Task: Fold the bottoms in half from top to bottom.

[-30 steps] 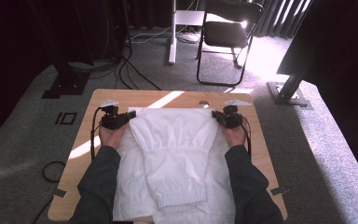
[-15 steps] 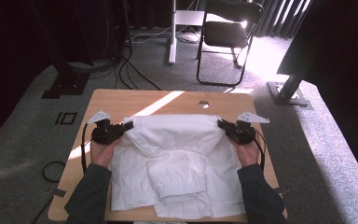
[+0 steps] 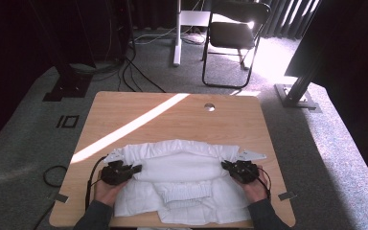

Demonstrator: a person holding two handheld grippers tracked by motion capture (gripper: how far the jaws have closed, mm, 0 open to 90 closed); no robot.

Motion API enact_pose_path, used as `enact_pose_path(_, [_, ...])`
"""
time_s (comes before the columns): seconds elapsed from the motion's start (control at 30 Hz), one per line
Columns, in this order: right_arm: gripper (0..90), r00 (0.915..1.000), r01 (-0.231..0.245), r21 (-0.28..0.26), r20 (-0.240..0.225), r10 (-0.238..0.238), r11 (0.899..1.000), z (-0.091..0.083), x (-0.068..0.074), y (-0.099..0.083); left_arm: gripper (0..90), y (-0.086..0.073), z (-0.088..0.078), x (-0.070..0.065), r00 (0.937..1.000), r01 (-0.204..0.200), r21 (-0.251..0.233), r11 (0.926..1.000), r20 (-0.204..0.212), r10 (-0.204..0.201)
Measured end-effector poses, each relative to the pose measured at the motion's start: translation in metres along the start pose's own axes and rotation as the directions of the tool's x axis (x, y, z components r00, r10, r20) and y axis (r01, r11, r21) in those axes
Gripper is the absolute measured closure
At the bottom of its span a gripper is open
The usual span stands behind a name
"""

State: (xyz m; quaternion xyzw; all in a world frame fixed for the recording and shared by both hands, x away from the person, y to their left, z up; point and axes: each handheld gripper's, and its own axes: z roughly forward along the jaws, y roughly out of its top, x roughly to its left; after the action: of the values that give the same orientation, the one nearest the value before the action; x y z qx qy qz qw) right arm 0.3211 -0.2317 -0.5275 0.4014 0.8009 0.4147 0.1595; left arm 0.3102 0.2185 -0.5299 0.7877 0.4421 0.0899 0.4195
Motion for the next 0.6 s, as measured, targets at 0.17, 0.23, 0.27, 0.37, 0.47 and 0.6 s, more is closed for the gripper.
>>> enact_pose_path(0.17, [85.1, 0.9996, 0.015, 0.074, 0.021, -0.017, 0.997, 0.018, 0.005, -0.004, 83.1, -0.001, 0.02, 0.002, 0.9995, 0.0, 0.034, 0.9994, -0.031, 0.001])
enact_pose_path(0.23, [85.1, 0.9995, 0.014, 0.089, 0.027, -0.016, 0.996, 0.026, 0.005, -0.004, 83.1, 0.002, 0.024, 0.008, 0.9994, 0.018, 0.022, 0.9996, -0.031, -0.017])
enact_pose_path(0.27, [85.1, 0.9996, 0.005, 0.086, 0.028, -0.007, 0.996, 0.029, 0.004, -0.004, 83.1, 0.003, 0.025, 0.01, 0.999, 0.029, 0.016, 0.9995, -0.034, -0.028])
enact_pose_path(0.37, [85.0, 0.9993, -0.026, 0.078, 0.03, 0.024, 0.997, 0.035, -0.001, -0.002, 83.0, 0.011, 0.032, 0.013, 0.9975, 0.009, 0.018, 0.9998, -0.07, -0.007])
enact_pose_path(0.47, [84.9, 0.9985, -0.035, 0.086, 0.046, 0.031, 0.996, 0.042, -0.005, 0.005, 82.9, 0.022, 0.04, 0.017, 0.9937, -0.001, 0.023, 0.9997, -0.112, 0.003])
enact_pose_path(0.6, [84.8, 0.9967, -0.05, 0.091, 0.069, 0.043, 0.995, 0.054, -0.013, 0.016, 82.8, 0.04, 0.054, 0.025, 0.9857, -0.012, 0.034, 0.9993, -0.168, 0.018])
